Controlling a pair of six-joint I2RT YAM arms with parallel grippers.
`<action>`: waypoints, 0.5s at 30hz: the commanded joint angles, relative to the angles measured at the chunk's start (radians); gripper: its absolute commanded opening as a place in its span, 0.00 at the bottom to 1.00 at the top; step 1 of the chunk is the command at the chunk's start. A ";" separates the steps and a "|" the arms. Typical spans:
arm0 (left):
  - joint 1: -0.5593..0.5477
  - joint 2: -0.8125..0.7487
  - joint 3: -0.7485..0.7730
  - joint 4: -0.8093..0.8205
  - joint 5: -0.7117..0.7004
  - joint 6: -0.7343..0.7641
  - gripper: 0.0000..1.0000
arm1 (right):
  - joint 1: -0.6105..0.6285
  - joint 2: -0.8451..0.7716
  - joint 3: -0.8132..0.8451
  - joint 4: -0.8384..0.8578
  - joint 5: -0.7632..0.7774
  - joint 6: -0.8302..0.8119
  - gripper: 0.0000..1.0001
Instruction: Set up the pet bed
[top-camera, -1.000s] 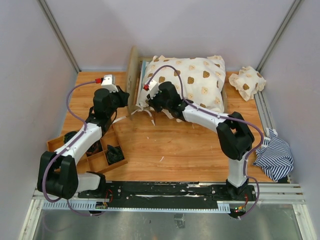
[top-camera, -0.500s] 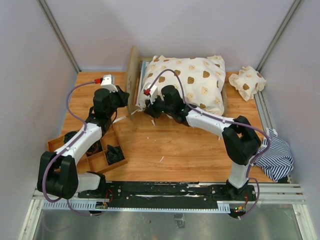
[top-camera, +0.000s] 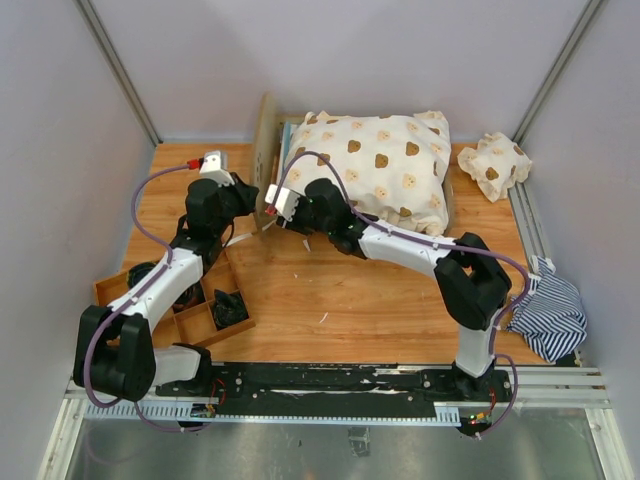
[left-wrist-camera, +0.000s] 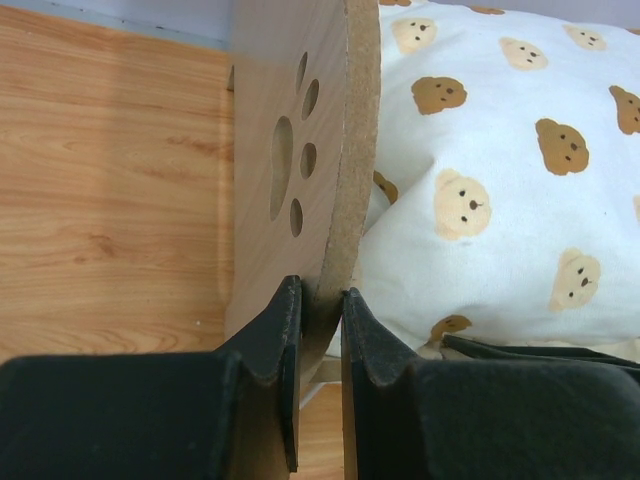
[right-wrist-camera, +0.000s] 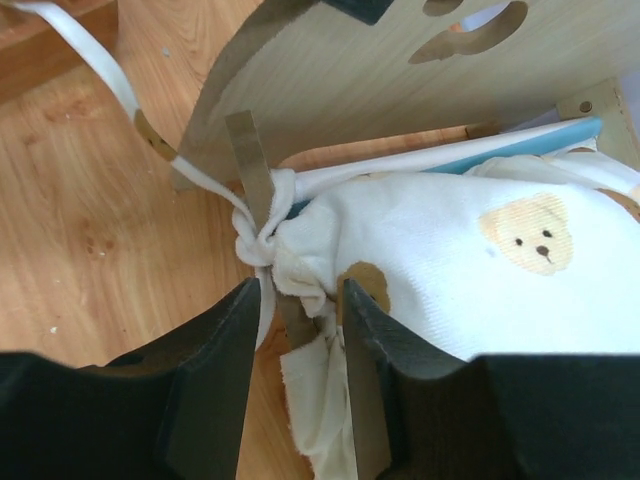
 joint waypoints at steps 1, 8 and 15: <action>-0.008 -0.045 -0.008 0.026 0.035 -0.072 0.00 | -0.002 0.049 0.046 -0.032 0.051 -0.097 0.37; -0.008 -0.040 -0.010 0.027 0.028 -0.069 0.00 | 0.000 0.049 0.067 -0.054 0.024 -0.078 0.01; -0.008 -0.024 -0.031 0.046 0.024 -0.079 0.00 | 0.000 -0.023 0.110 -0.136 -0.160 0.123 0.00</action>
